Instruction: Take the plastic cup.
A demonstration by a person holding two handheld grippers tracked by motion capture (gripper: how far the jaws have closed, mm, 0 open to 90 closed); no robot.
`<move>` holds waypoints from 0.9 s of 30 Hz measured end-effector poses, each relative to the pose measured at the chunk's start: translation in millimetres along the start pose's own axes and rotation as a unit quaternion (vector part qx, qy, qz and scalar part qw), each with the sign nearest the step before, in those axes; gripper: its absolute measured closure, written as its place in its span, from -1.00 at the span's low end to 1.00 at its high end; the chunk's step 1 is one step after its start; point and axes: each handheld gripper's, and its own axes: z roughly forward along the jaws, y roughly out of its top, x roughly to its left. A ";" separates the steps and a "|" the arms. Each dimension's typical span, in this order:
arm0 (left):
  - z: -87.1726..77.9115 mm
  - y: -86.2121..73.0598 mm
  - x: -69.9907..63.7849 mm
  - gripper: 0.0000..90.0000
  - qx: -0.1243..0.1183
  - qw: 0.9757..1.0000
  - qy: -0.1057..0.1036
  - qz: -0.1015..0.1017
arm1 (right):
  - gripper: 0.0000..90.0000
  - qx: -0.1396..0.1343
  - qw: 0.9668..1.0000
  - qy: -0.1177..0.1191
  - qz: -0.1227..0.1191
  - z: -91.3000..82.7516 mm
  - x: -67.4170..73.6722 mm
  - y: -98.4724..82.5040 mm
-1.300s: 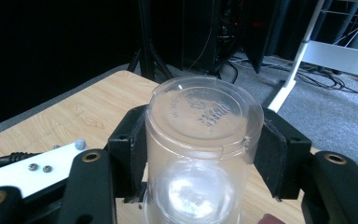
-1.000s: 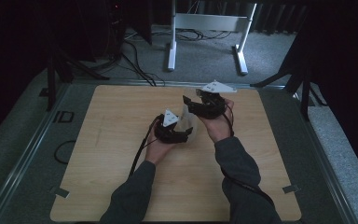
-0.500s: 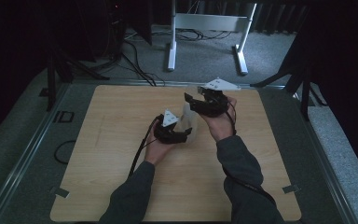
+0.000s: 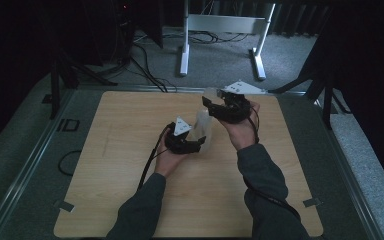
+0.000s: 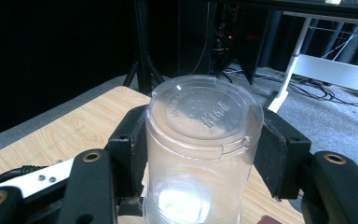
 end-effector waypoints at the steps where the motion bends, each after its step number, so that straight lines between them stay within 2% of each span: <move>1: -0.1 0.1 -0.2 -0.42 0.000 1.000 -0.001 0.001 | -0.08 0.000 1.000 -0.001 0.000 -0.8 -0.7 0.1; 10: -1.8 0.4 -0.8 -0.40 0.000 1.000 -0.001 -0.001 | -0.08 -0.002 1.000 -0.008 0.001 -6.9 -6.0 1.2; 27: -7.3 0.1 -0.2 -0.40 -0.001 1.000 0.001 -0.001 | -0.08 0.001 0.999 -0.034 0.012 -22.3 -27.0 -4.0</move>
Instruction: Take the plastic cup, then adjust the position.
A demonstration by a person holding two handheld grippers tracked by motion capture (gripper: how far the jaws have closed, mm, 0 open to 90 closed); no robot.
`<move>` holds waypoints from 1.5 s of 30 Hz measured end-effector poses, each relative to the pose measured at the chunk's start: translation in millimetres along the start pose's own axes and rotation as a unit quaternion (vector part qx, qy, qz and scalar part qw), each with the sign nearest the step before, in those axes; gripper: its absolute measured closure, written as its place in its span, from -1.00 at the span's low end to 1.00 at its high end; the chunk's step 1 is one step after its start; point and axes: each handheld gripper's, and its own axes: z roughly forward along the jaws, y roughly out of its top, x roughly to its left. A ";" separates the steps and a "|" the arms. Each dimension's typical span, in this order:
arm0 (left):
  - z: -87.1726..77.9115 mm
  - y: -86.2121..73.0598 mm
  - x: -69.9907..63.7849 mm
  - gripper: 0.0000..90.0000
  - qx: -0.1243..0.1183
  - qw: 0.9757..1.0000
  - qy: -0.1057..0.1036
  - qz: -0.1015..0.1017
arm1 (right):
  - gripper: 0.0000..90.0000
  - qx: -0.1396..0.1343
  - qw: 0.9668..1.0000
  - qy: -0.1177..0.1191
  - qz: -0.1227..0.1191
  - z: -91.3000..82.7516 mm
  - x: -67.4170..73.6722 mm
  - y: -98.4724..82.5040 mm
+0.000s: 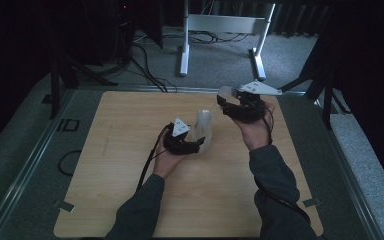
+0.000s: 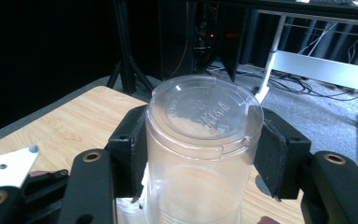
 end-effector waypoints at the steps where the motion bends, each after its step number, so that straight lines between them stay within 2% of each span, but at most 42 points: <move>1: -0.5 0.0 0.2 -0.40 -0.001 1.000 0.000 0.000 | -0.08 0.000 1.000 -0.001 -0.001 -0.6 -1.2 -0.3; 12: -3.8 0.7 -1.1 -0.40 -0.005 1.000 0.007 0.012 | -0.08 0.003 1.000 -0.013 0.002 -6.3 -11.5 -6.0; 23: -11.0 -0.7 -1.1 -0.40 -0.014 1.000 0.008 0.009 | -0.08 0.010 0.999 -0.027 0.014 -14.6 -24.7 -17.5; 45: -23.7 -0.5 -13.5 -0.40 -0.034 0.999 -0.005 0.015 | -0.08 0.026 0.998 -0.037 0.032 -16.3 -33.9 -40.3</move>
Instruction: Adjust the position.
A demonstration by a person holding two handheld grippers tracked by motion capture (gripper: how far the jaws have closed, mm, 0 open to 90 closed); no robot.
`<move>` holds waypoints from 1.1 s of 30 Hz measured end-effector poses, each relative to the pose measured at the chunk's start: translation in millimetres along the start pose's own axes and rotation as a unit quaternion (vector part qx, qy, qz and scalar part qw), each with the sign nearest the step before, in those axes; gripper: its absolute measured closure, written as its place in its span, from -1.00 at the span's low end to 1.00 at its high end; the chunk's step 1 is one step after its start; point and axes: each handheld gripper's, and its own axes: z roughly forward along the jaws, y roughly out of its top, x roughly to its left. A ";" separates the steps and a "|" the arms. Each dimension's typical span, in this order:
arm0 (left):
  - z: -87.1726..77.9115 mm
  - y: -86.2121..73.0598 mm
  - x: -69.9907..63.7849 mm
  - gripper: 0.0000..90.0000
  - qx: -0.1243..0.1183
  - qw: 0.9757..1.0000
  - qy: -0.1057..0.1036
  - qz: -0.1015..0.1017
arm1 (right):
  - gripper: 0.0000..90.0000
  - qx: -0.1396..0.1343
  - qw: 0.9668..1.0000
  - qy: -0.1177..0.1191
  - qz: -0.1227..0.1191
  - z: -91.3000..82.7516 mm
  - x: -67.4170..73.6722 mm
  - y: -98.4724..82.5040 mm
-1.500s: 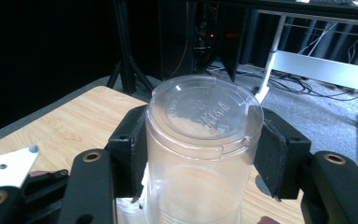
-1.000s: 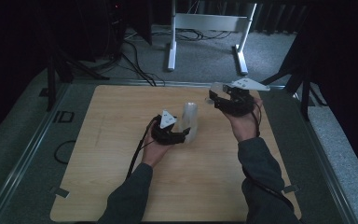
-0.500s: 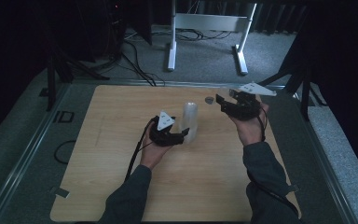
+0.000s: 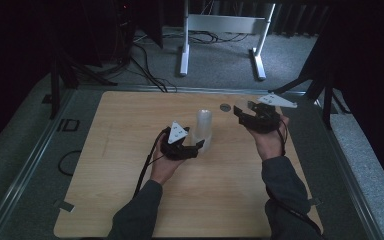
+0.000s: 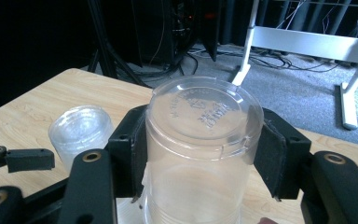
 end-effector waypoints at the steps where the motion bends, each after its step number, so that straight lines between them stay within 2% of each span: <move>1: -1.2 1.0 -1.8 -0.40 -0.003 1.000 -0.002 0.001 | -0.08 0.002 1.000 0.000 0.000 0.1 0.1 -1.0; 24: -4.0 4.5 -21.2 -0.40 -0.015 0.999 -0.028 0.017 | -0.08 0.025 0.999 0.015 0.016 4.0 5.5 -28.4; 33: -3.4 4.8 -25.1 -0.42 -0.016 0.999 -0.031 0.018 | -0.08 0.027 0.998 0.025 0.042 3.1 3.7 -37.8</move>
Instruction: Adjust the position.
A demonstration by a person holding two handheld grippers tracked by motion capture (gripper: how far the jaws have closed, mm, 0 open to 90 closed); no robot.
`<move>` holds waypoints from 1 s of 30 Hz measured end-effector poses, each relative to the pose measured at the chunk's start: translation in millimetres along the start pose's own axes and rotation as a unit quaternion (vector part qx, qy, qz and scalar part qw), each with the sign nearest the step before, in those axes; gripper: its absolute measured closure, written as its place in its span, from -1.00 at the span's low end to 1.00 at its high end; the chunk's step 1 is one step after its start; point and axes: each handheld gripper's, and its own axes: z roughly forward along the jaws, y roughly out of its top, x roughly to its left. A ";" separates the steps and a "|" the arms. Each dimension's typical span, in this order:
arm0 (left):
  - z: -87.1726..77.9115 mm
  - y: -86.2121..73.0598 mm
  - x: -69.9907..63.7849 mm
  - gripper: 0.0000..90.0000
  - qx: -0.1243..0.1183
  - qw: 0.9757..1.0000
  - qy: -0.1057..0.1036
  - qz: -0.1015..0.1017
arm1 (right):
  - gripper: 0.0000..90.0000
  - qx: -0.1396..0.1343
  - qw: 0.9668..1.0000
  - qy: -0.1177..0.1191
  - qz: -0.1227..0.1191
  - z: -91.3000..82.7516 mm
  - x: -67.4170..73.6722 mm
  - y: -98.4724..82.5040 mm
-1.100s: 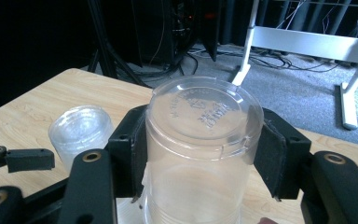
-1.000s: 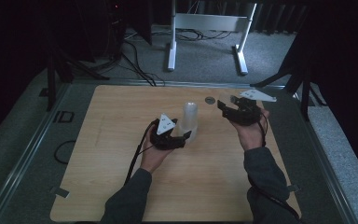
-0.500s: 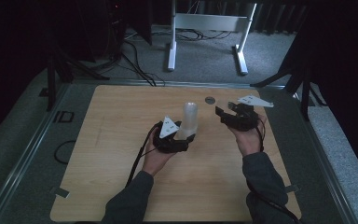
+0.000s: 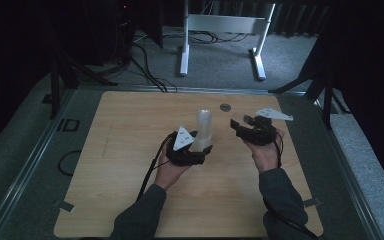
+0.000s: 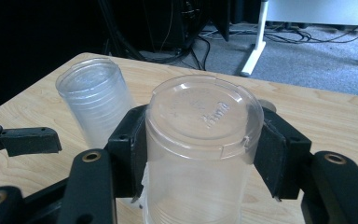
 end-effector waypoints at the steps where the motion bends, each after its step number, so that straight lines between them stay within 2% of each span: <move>1: 0.7 -0.1 -0.5 -0.42 0.000 1.000 0.000 -0.001 | -0.08 0.000 1.000 0.000 0.002 0.0 -0.3 -0.9; 14: 10.5 0.1 -12.0 -0.42 0.002 1.000 -0.012 0.009 | -0.08 0.008 1.000 0.004 0.017 1.3 -0.5 -17.7; 24: 19.2 1.2 -20.8 -0.42 -0.001 1.000 -0.024 0.013 | -0.08 -0.002 0.997 0.034 0.067 -2.8 -6.3 -30.1; 30: 25.1 1.6 -24.8 -0.42 0.000 0.999 -0.030 0.014 | -0.08 -0.003 0.997 0.039 0.073 -4.1 -5.8 -33.7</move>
